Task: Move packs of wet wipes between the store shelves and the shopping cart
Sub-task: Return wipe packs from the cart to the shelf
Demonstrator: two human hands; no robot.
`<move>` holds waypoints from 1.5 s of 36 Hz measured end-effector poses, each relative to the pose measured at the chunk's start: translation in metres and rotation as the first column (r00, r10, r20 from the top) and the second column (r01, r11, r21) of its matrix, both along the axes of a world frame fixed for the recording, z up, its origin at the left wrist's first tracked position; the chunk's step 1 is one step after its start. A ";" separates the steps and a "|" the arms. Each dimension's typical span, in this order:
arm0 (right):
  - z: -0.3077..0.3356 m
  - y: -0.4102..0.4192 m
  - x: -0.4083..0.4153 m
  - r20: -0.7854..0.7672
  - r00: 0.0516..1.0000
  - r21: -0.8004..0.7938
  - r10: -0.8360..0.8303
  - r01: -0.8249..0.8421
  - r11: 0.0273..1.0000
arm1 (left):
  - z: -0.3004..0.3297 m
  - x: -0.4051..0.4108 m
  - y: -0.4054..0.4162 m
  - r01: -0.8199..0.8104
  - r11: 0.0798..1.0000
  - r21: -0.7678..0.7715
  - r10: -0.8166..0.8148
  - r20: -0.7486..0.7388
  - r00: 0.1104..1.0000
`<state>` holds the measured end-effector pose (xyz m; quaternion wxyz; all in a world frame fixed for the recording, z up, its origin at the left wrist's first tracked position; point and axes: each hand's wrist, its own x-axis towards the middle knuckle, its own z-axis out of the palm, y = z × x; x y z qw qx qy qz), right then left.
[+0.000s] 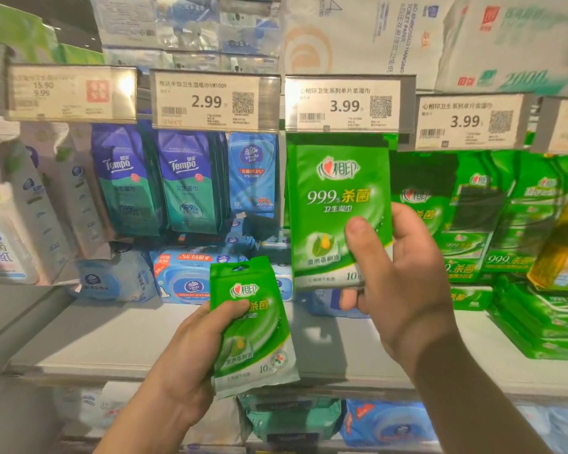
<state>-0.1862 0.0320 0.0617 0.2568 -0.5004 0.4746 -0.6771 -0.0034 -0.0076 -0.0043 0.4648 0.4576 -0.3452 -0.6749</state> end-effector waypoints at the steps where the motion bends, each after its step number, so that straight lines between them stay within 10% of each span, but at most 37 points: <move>1: 0.001 -0.001 -0.001 -0.017 1.000 -0.001 -0.008 0.008 1.000 | 0.000 0.000 0.001 0.002 1.000 0.005 -0.002 -0.004 1.000; 54: -0.052 -0.052 0.012 0.435 0.900 0.345 0.029 -0.196 0.918 | 0.001 0.015 0.011 0.011 0.998 -0.059 -0.013 -0.034 0.999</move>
